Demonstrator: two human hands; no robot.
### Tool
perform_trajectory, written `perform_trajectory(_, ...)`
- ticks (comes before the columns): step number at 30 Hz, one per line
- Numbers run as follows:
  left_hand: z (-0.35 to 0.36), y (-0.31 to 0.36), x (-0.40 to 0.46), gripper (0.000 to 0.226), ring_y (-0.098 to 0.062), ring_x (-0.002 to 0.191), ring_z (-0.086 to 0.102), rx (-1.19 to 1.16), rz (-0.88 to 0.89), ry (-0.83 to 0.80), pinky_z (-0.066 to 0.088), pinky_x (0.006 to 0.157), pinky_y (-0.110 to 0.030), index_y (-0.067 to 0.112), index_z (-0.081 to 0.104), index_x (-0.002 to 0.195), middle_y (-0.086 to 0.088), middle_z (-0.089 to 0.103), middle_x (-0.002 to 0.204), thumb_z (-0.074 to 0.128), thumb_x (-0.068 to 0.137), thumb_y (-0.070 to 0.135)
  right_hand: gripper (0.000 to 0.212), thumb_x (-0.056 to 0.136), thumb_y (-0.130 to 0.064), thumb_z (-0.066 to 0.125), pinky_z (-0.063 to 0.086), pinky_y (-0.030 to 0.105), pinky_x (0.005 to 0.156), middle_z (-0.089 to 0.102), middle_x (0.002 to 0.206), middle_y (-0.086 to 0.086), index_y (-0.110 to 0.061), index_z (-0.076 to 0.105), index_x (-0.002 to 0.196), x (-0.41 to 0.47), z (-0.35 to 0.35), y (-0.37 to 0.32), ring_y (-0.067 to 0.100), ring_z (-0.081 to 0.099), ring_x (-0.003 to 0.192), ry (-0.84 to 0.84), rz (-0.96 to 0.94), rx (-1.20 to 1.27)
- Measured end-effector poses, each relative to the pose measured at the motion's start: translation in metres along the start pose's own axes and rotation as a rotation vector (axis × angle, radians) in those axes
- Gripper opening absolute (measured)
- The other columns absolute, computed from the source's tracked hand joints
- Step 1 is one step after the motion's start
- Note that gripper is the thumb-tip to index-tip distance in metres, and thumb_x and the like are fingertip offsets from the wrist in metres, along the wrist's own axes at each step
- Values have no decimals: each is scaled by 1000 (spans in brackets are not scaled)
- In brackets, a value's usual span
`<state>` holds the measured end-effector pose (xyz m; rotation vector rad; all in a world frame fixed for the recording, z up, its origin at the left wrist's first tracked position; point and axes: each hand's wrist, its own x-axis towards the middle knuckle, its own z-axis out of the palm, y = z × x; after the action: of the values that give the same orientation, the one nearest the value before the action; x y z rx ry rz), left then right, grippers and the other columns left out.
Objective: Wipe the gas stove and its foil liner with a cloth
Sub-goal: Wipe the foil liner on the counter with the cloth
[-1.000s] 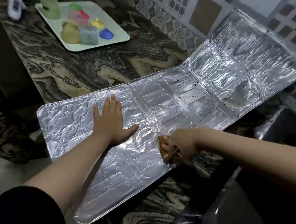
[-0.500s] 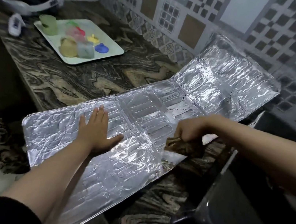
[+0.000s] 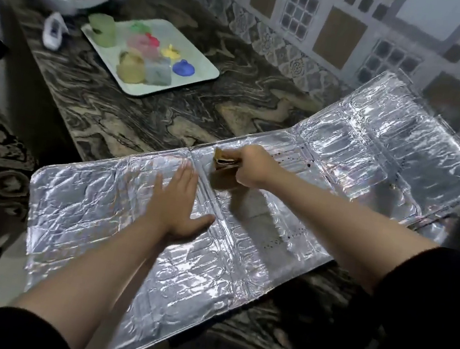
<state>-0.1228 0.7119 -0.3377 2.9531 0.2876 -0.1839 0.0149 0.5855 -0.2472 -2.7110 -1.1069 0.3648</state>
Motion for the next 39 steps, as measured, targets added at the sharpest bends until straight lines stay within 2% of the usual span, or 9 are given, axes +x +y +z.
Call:
perform_trajectory(4,9,0,1,114,-24,149,-9,24,-18,44,-4,116,-59,6,-2,154,-12,-12,160,5,66,79,77,86,-6,50,30,44,113,16,157,15,-16,13,152,13,33,-7,38,25,141,-274,-117,-312)
perform_trajectory(8,8,1,2,112,-24,148,-10,44,-24,31,-3,116,-58,7,-3,154,-11,-14,160,3,66,78,81,90,-1,46,23,47,114,-9,160,13,-15,-3,153,9,38,-2,38,2,146,-327,-167,-399)
perform_trajectory(19,8,1,1,114,-23,148,-13,39,-24,26,-5,116,-56,7,-7,153,-10,-18,159,-1,64,78,64,94,-8,41,41,43,102,3,157,26,-11,13,152,-103,7,5,39,35,135,-769,-440,-739)
perform_trajectory(22,8,1,2,115,-23,148,-13,55,-25,19,-4,116,-57,6,-8,153,-11,-18,159,-3,63,78,44,103,-27,29,45,41,94,33,149,22,-5,42,138,-123,4,2,37,48,124,-873,-375,-735)
perform_trajectory(25,7,1,1,115,-24,148,-12,54,-22,22,-3,116,-57,6,-7,153,-11,-17,159,-3,63,78,35,97,-29,46,44,30,78,62,121,13,-9,61,121,-126,-8,-4,32,59,108,-942,-353,-782)
perform_trajectory(28,7,1,1,116,-23,148,-12,39,-20,28,-2,116,-57,6,-7,153,-11,-17,159,-3,63,79,37,84,-11,55,38,22,68,72,105,3,-24,69,117,-108,-36,-1,23,63,96,-856,-320,-739)
perform_trajectory(32,8,1,2,115,-24,148,-12,25,-18,37,-3,116,-58,6,-6,153,-11,-17,159,-1,64,78,65,74,9,46,38,21,58,67,81,-5,-31,64,122,-60,-63,20,16,52,67,-493,-138,-441)
perform_trajectory(35,9,0,3,115,-24,148,-13,20,-25,38,-5,116,-58,7,-6,153,-11,-18,159,-1,63,79,63,75,4,49,47,29,72,68,100,8,-26,60,129,-16,-56,40,27,59,88,-217,-91,-347)
perform_trajectory(39,13,-2,3,112,-23,148,-13,10,-27,64,-6,115,-59,11,-9,153,-8,-21,157,2,65,80,64,81,-4,55,47,37,96,57,131,11,-22,43,141,28,-23,54,32,54,117,-157,-43,-295)
